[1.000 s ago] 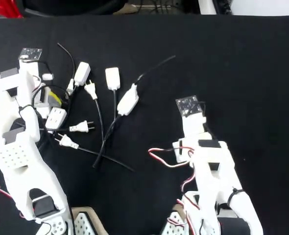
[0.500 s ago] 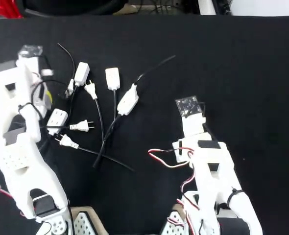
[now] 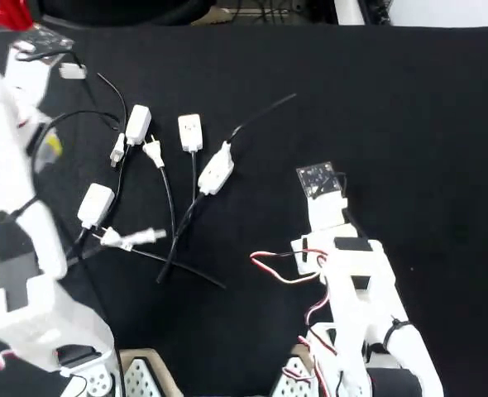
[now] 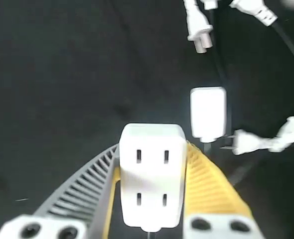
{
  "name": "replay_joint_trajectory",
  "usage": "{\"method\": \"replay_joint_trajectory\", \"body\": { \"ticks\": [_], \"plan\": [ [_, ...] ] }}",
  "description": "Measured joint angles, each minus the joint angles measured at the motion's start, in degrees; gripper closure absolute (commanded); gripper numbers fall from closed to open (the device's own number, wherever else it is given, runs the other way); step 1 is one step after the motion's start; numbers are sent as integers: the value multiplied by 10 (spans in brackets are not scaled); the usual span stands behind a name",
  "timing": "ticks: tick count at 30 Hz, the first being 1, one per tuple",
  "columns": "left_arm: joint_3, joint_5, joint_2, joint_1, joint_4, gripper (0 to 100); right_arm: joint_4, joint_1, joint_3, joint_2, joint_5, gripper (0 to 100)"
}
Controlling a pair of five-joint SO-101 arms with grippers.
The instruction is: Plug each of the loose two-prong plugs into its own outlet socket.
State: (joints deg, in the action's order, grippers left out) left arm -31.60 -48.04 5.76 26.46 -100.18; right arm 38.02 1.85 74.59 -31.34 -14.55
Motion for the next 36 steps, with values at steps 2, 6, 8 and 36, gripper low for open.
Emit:
{"method": "replay_joint_trajectory", "body": {
  "ticks": [2, 6, 8, 36],
  "plan": [
    [-1, -44, -41, 20, -2, 955, 0, 0, 0, 0, 0, 825],
    [15, -71, -121, 23, -3, 955, 0, 0, 0, 0, 0, 825],
    [62, -75, -157, -6, -3, 955, 0, 0, 0, 0, 0, 825],
    [732, 105, -265, -505, 496, 810, 31, 57, -18, -1, 26, 825]
  ]
}}
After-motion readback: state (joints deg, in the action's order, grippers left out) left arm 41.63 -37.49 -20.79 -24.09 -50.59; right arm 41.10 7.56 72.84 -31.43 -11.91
